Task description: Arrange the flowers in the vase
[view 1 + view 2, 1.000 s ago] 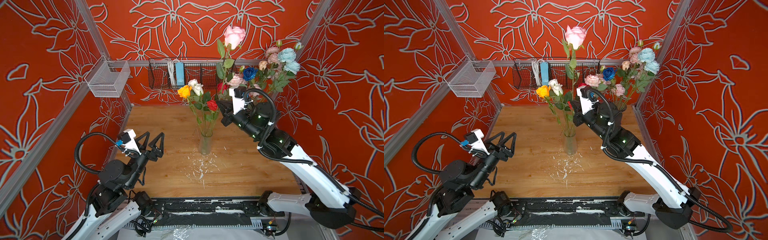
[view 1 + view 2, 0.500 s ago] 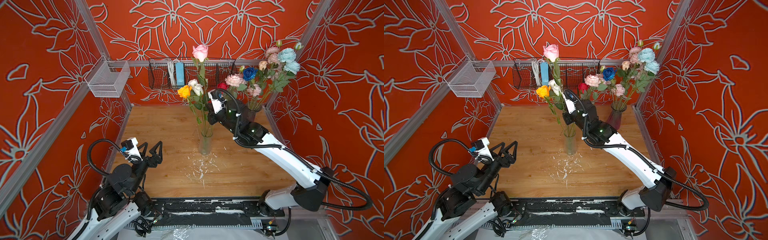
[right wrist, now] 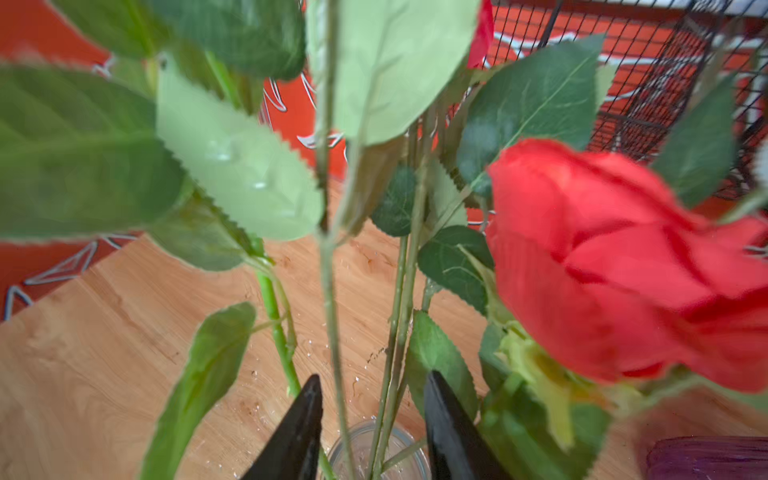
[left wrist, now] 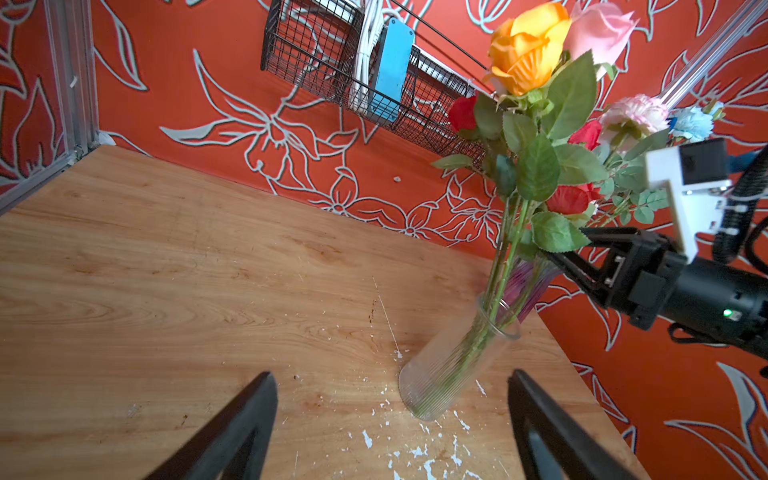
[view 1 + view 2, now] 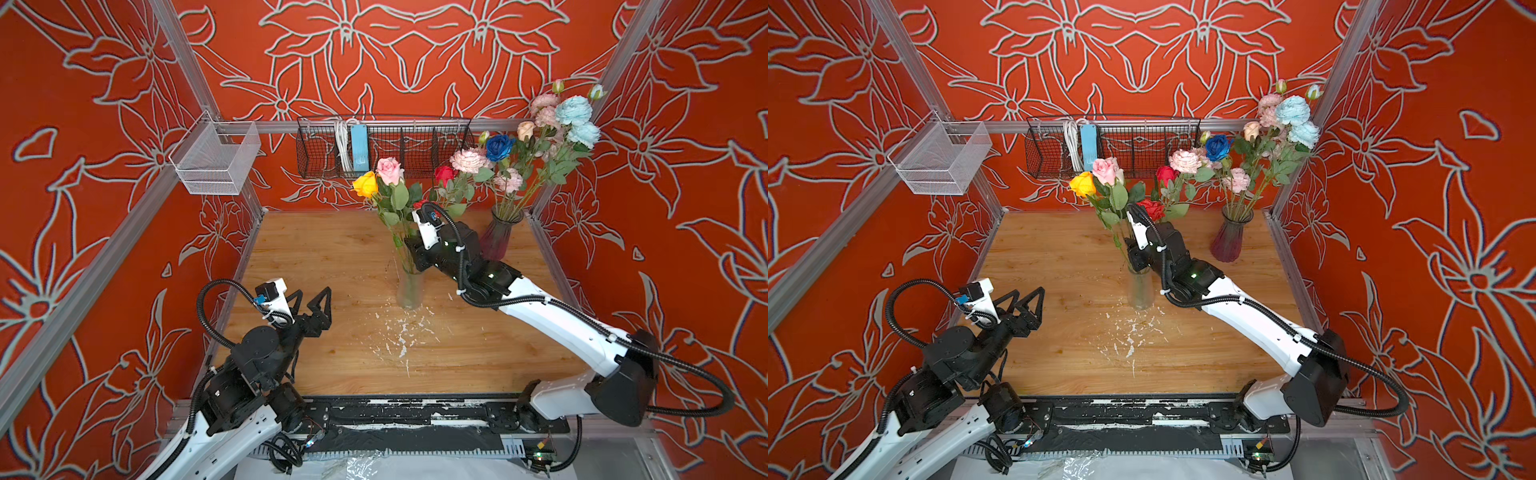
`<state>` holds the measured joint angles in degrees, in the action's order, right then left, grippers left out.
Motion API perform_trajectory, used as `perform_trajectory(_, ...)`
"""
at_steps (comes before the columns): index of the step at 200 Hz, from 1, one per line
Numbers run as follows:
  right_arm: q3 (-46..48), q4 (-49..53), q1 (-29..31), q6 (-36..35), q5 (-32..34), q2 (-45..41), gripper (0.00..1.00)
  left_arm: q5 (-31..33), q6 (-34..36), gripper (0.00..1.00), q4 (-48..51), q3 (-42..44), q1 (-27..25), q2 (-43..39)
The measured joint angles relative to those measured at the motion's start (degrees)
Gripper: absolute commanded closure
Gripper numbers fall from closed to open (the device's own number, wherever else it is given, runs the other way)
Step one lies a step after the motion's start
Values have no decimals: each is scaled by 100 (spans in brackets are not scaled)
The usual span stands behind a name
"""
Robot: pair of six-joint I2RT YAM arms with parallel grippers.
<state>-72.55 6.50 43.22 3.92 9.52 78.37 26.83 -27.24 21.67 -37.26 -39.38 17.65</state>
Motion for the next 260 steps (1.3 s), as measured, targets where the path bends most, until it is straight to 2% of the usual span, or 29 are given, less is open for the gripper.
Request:
perform_trajectory(37,192,-33,4,160,-52,-664,55,13,-98,13,-24,74,0,142)
perform_trajectory(65,374,96,4,295,-39,-1298,53,63,-219,13,146,-63,0,640)
perform_trajectory(77,501,151,4,352,4,-1587,49,107,-256,13,282,-177,0,876)
perform_trajectory(88,680,236,4,415,81,-1902,40,166,-289,9,452,-313,0,1104)
perform_trajectory(92,743,282,4,444,109,-2004,25,184,-293,3,516,-363,0,1178)
perform_trajectory(93,772,299,4,474,129,-2052,25,192,-293,0,551,-387,0,1213)
perform_trajectory(96,826,330,7,442,184,-2131,7,203,-321,2,612,-435,0,1274)
perform_trajectory(99,881,378,11,481,234,-2218,3,223,-319,2,671,-483,0,1335)
perform_trajectory(124,1482,868,15,623,962,-3119,3,483,-520,2,1370,-1106,0,2024)
perform_trajectory(141,1912,1220,15,1104,1696,-3757,2,643,-562,2,1705,-1519,0,2448)
perform_trajectory(151,2258,1392,15,1408,2170,-4140,2,765,-601,2,1832,-1633,0,2629)
perform_trajectory(165,2881,1384,13,1482,2677,-4732,3,914,-549,2,1858,-1561,0,2739)
perform_trajectory(185,3899,920,13,988,3241,-5418,3,935,195,2,1172,-892,0,2533)
perform_trajectory(196,4498,378,0,306,3510,-5602,3,944,758,2,634,-339,0,2330)
perform_trajectory(215,5174,-503,-162,-868,3539,-5431,3,986,1622,2,-289,549,138,2079)
perform_trajectory(235,5178,-920,-730,-1388,3292,-4859,2,772,2382,2,-1176,1185,748,2020)
perform_trajectory(260,5163,-1556,-1473,-1589,2763,-4098,3,435,2686,2,-2374,1843,1661,2041)
